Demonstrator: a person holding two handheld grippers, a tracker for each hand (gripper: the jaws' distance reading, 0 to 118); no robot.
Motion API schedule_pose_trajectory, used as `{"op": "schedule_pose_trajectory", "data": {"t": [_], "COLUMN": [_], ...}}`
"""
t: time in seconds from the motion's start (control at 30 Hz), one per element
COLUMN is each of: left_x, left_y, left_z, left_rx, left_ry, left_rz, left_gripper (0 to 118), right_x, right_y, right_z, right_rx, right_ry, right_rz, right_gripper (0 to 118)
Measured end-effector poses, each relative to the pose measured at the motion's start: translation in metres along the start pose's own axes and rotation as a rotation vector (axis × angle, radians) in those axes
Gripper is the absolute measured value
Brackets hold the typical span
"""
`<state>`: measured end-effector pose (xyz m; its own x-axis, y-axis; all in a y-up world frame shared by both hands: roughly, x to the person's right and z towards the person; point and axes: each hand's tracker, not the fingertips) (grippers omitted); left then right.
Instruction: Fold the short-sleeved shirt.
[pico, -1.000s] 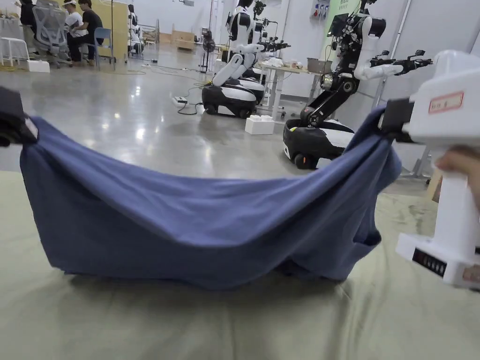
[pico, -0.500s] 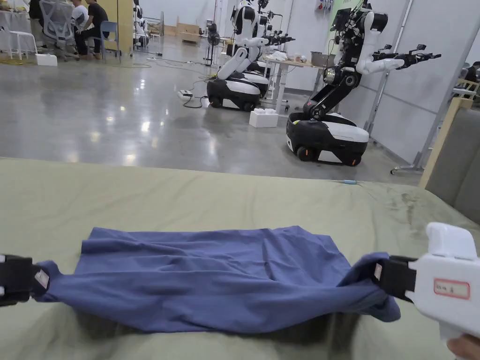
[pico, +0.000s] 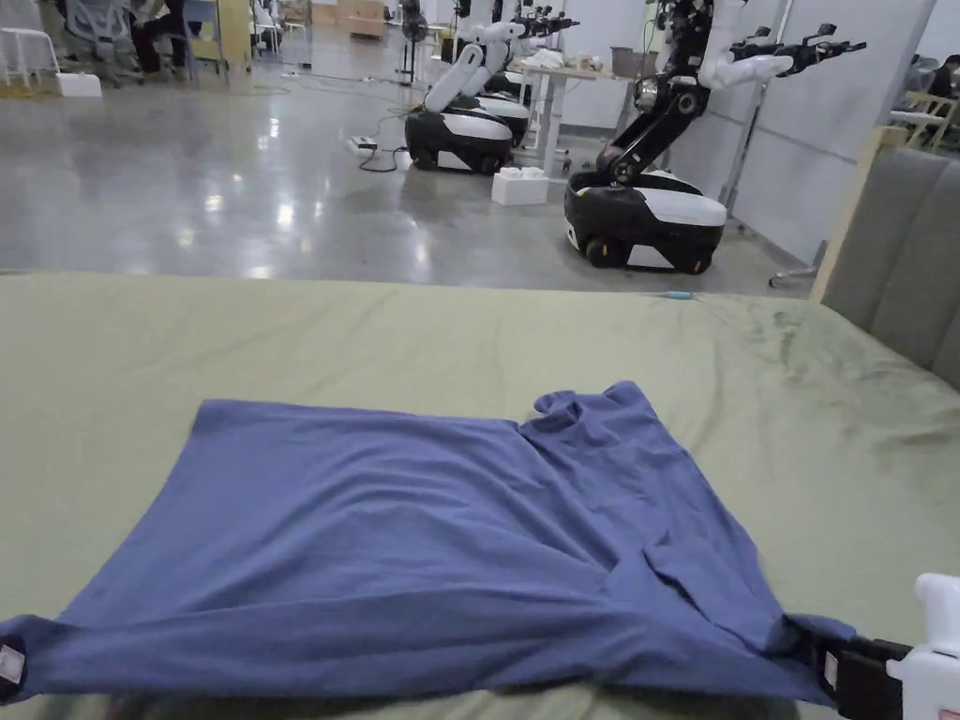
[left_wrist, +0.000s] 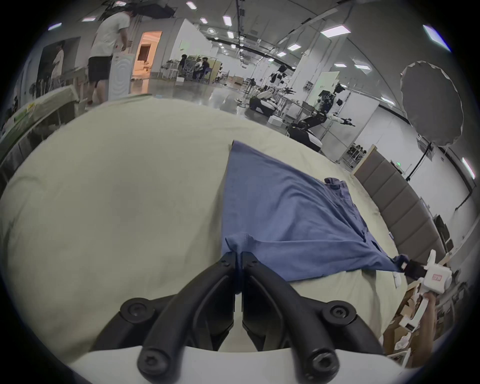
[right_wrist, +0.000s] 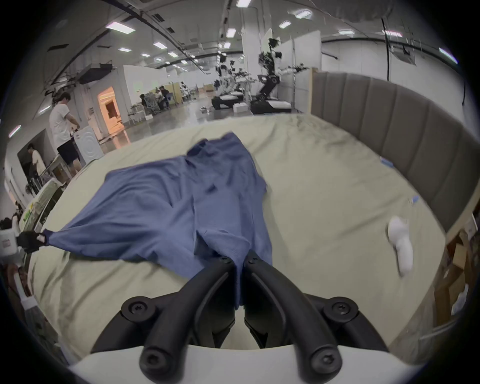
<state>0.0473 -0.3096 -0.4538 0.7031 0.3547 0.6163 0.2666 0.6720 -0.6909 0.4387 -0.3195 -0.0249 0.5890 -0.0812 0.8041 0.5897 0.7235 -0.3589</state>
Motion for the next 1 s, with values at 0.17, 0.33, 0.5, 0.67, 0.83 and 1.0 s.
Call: {"op": "schedule_pose_trajectory", "data": {"t": [0.17, 0.33, 0.5, 0.67, 0.83, 1.0], "left_x": [-0.006, -0.018, -0.026, -0.031, -0.045, -0.043], "left_y": [-0.042, -0.062, -0.079, -0.105, -0.124, -0.117], "left_z": [0.022, 0.054, 0.082, 0.078, 0.064, 0.076], "left_rx": [-0.04, -0.024, -0.017, -0.131, -0.198, -0.158], "left_ry": [-0.025, -0.06, -0.085, -0.006, 0.004, 0.001], "left_rz": [0.026, 0.097, 0.136, 0.11, 0.178, 0.219], "left_gripper": [3, 3, 3, 3, 3, 67], "right_x": [0.01, 0.028, 0.035, 0.031, 0.023, 0.024], "right_y": [-0.044, -0.059, -0.07, -0.087, -0.102, -0.099], "right_z": [0.01, 0.027, 0.053, 0.049, 0.034, 0.056], "right_rx": [-0.049, -0.05, -0.081, -0.237, -0.264, -0.23], "right_ry": [-0.044, -0.064, -0.077, -0.172, -0.193, -0.249], "right_rz": [-0.011, -0.082, -0.037, 0.012, 0.06, 0.16], "right_gripper": [7, 7, 7, 7, 10, 99]}}
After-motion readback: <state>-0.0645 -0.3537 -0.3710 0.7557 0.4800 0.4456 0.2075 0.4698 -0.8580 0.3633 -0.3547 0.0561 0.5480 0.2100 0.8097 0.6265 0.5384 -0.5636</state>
